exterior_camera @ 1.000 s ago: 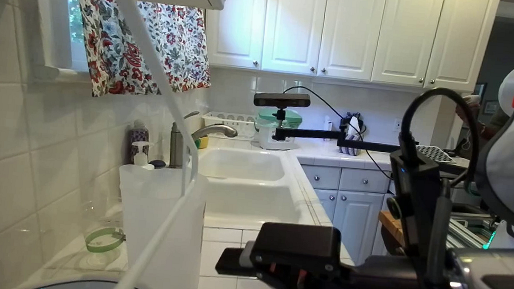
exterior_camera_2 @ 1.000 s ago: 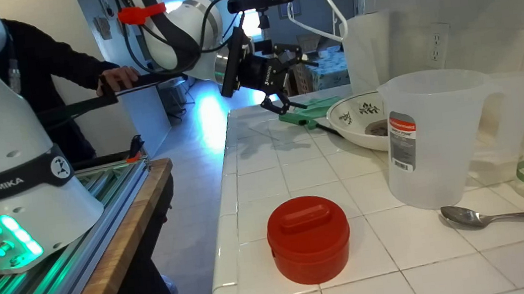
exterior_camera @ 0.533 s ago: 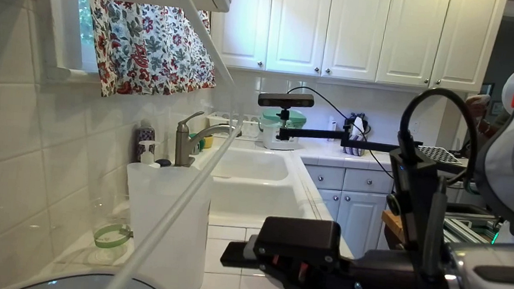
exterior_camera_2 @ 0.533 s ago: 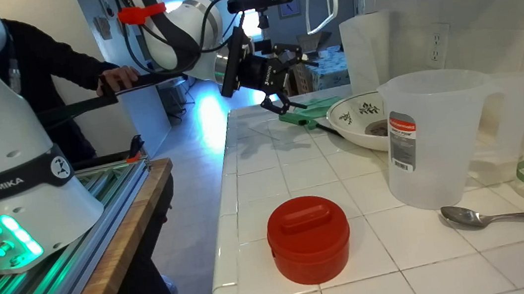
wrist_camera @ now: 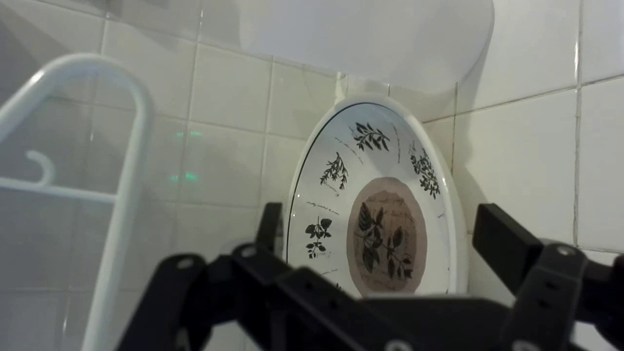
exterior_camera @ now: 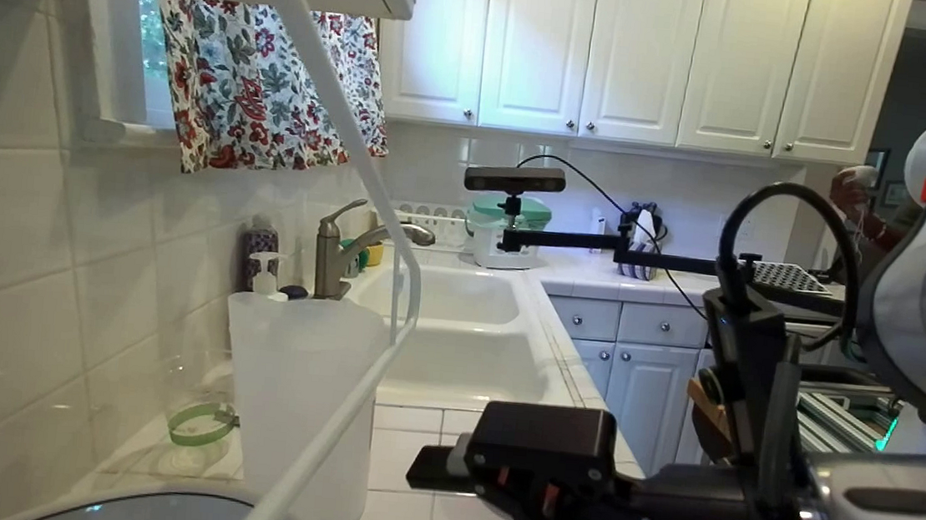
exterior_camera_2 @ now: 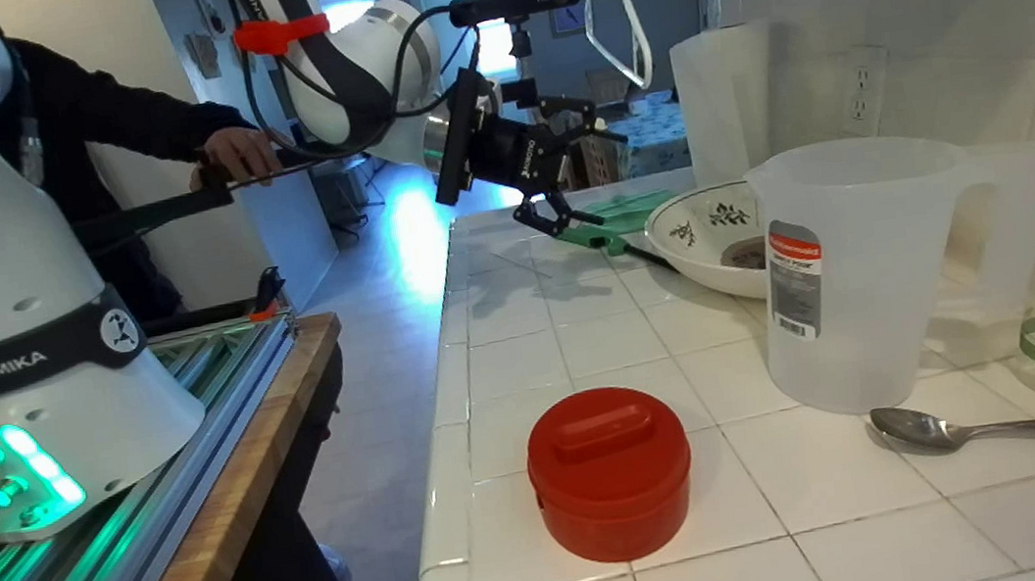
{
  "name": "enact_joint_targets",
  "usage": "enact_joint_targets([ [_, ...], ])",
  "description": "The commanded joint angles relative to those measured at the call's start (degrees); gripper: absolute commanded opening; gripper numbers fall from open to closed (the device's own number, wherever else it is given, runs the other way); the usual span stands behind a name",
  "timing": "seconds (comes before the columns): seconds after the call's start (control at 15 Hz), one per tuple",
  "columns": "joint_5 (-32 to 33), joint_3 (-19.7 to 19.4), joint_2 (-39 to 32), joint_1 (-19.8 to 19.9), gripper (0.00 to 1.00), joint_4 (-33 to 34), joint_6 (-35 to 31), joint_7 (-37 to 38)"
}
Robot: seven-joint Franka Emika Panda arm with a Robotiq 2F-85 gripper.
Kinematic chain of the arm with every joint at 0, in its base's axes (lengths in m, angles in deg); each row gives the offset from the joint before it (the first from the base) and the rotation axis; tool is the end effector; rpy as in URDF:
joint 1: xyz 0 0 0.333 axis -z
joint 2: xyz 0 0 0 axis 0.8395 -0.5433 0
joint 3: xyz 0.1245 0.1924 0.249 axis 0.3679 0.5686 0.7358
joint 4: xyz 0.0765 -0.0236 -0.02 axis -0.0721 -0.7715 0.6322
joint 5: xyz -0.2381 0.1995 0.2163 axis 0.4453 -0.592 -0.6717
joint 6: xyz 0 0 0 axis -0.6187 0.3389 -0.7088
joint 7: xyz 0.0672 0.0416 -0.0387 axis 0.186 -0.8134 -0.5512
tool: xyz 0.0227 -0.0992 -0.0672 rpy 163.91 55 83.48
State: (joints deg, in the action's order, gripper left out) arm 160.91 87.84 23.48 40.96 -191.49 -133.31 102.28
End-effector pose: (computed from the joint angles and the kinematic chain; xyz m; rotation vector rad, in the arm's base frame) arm 0.4043 0.2031 0.1859 1.5291 1.2244 0.5694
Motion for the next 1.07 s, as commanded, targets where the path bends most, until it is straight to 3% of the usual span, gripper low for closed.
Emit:
enact_joint_targets([
  [0.0,-0.5,0.8,0.9,0.5,1.0,-0.1,1.3,5.7],
  [0.53,-0.3,0.7,-1.1,0.4,1.0,0.5,1.7,18.9],
  [1.0,-0.1,0.6,-2.0,0.5,1.0,0.2,1.2,21.0],
])
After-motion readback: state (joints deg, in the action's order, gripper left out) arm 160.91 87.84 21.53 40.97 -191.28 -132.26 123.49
